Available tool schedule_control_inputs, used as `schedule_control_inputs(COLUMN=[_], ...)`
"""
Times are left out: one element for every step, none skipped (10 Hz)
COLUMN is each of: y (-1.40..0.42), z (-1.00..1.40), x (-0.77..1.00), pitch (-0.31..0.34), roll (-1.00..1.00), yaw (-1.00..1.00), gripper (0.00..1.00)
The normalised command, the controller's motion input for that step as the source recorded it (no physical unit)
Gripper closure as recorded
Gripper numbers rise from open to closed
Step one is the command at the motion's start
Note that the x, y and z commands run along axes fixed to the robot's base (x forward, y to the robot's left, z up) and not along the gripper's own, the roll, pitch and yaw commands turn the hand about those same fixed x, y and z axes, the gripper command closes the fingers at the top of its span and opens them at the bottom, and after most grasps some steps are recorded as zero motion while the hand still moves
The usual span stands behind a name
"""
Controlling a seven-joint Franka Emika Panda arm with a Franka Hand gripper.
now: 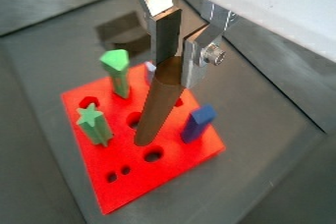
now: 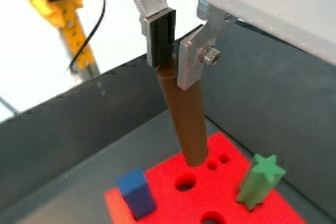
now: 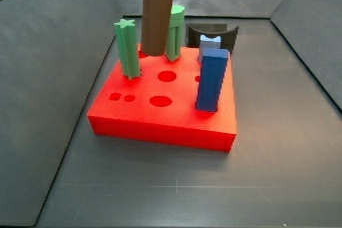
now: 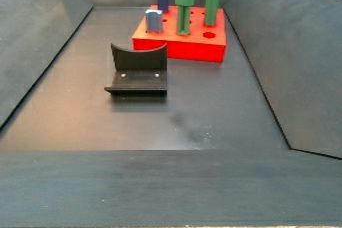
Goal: Pick up the oval object. Move up. Place the oval object on the fixture. Regrasp the oval object. Move to above the board. Insert the oval object.
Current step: Insert the oval object.
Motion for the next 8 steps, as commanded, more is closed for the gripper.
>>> schedule_control_inputs(y=[-0.11,0.0,0.0,0.0,-0.04,0.0,0.1,0.16], z=[0.0,-0.42,-0.46,-0.45,-0.49,-0.35,-0.25,-0.25], x=[0.0,0.33,0.31,0.23,0.24,0.35,0.01,-0.26], pitch=[-0.124,0.059,0.184,0.159,0.053,0.041,0.0,-0.03], roll=[-0.37,-0.25,-0.02,0.01,-0.08,-0.14,-0.2,-0.18], yaw=[-0.68,-0.67,-0.58,-0.61,-0.76,-0.61,-0.34,0.0], gripper=[1.0,1.0,1.0,1.0,1.0,1.0,1.0,1.0])
